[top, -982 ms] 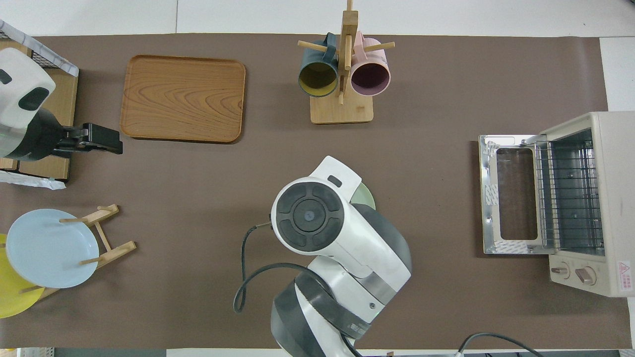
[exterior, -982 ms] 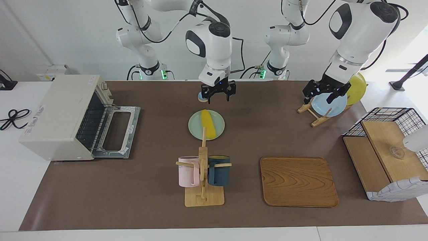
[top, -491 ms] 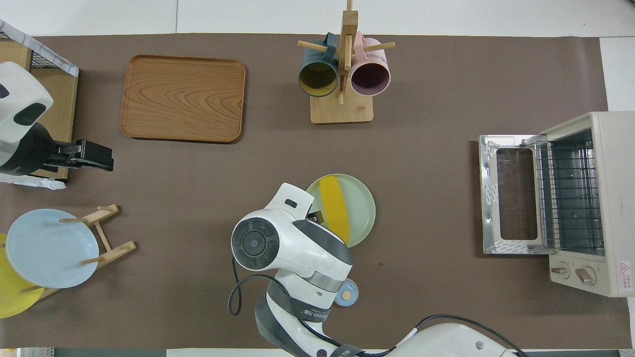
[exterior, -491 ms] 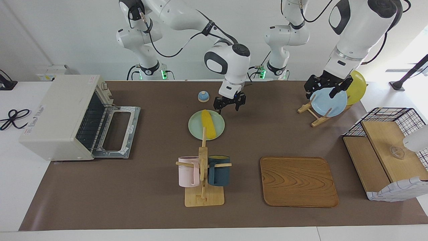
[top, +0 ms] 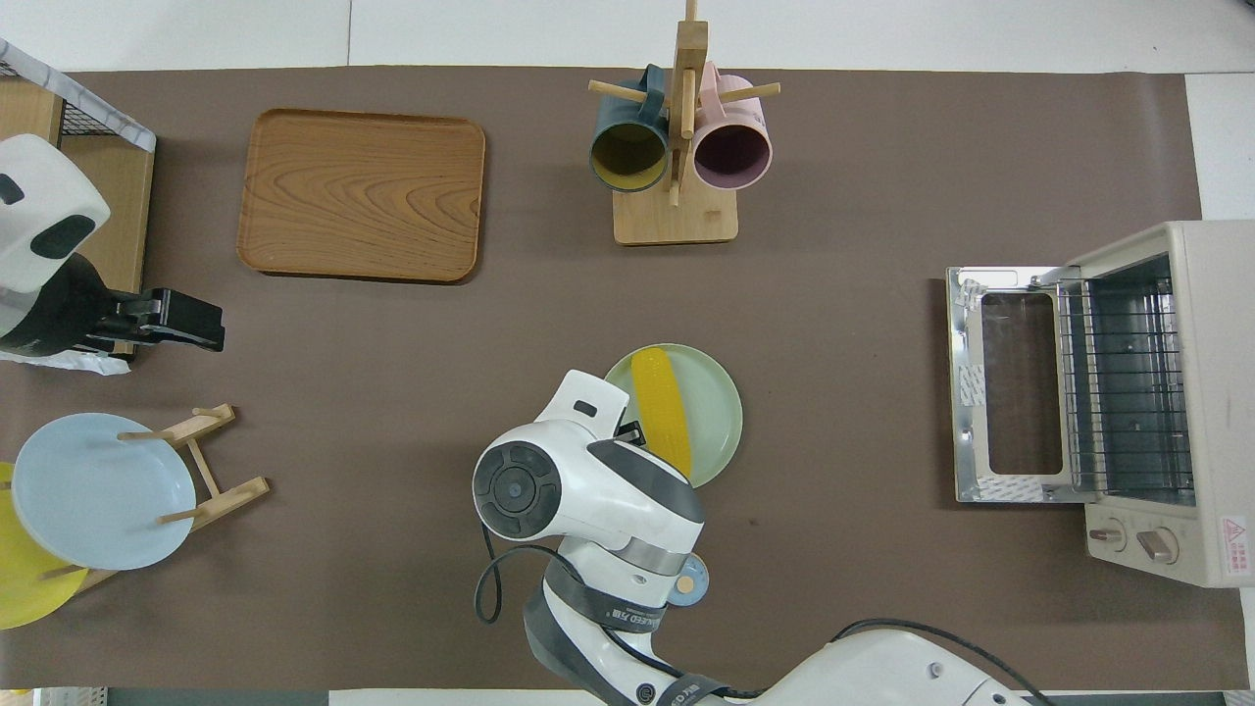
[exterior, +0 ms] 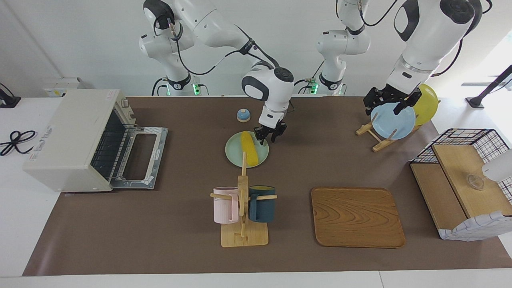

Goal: Put corn in oven
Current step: 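Grasp the rim of the green plate with the right gripper, then lift the plate with the corn toward the open oven with the right gripper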

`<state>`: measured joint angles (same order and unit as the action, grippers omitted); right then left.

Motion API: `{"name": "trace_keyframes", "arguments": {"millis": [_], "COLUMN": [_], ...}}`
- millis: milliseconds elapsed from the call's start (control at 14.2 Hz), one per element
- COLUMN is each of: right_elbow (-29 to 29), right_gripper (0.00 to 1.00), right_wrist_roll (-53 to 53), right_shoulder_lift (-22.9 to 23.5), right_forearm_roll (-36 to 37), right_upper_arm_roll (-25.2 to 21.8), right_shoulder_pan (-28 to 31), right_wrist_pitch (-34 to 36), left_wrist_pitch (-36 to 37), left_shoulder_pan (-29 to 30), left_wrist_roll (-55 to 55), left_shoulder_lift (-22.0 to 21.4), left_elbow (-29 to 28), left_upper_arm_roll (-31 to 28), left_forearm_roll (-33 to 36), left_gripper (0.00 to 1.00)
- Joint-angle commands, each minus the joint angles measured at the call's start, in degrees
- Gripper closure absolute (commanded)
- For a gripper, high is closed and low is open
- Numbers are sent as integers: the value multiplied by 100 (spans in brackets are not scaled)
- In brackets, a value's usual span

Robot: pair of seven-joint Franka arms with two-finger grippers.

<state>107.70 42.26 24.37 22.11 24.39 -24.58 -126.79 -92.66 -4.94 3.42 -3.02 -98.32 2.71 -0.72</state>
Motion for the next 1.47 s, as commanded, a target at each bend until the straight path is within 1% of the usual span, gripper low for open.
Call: {"name": "trace_keyframes", "arguments": {"millis": [0, 70, 211, 281, 351, 421, 491, 561, 772, 912, 982, 1123, 1263, 1333, 1404], "right_elbow": [313, 322, 383, 401, 401, 393, 340, 209, -449, -548, -487, -417, -233, 169, 425], "right_gripper": [47, 53, 76, 97, 100, 100, 100, 100, 100, 100, 100, 100, 100, 100, 100], "right_wrist_roll": [2, -7, -25, -42, -68, -77, -138, -174, -550, -806, -1007, -1639, -1861, -1957, -2115], "right_shoulder_lift": [-161, -170, -187, -187, -196, -196, -196, -196, -222, -485, -695, -1117, -1443, -1853, -2083], "right_forearm_roll": [144, 144, 153, 153, 214, 345, 529, 644, 698, 680, 663, 584, 479, 321, 155], "right_upper_arm_roll": [57, 49, 48, 48, 48, 48, 48, 48, 48, 31, 48, 48, 48, 40, 48], "right_shoulder_pan": [120, 120, 120, 120, 120, 120, 112, 120, 129, 382, 636, 1076, 1385, 1630, 1850], "right_wrist_pitch": [-205, -206, -223, -232, -197, -136, -57, 240, 1312, 1674, 1754, 2139, 2343, 2352, 2343], "left_wrist_pitch": [-129, -103, -77, -85, -103, -120, -138, -112, -77, -51, -42, -50, -59, -59, -77], "left_shoulder_pan": [98, 98, 107, 151, 316, 449, 459, 433, 406, 380, 371, 379, 388, 380, 380], "left_wrist_roll": [-69, -78, -113, -122, -157, -149, -148, -140, -131, -105, -105, -96, -78, -61, -52], "left_shoulder_lift": [-84, -163, -243, -243, -226, -200, -191, -182, -164, -112, -103, -138, -182, -164, -164], "left_elbow": [-64, -117, -196, -179, -153, -144, -144, -135, -126, -126, -126, -117, -126, -126, -117], "left_upper_arm_roll": [98, 98, 98, 142, 307, 448, 458, 441, 397, 371, 353, 388, 388, 397, 388], "left_forearm_roll": [124, 124, 124, 124, 124, 124, 124, 124, 116, 116, 116, 107, 81, 63, 46], "left_gripper": [0, 0, 0, 0, 0, 0, 0, 0, 0, 0, 0, 0, 0, 0, 0]}}
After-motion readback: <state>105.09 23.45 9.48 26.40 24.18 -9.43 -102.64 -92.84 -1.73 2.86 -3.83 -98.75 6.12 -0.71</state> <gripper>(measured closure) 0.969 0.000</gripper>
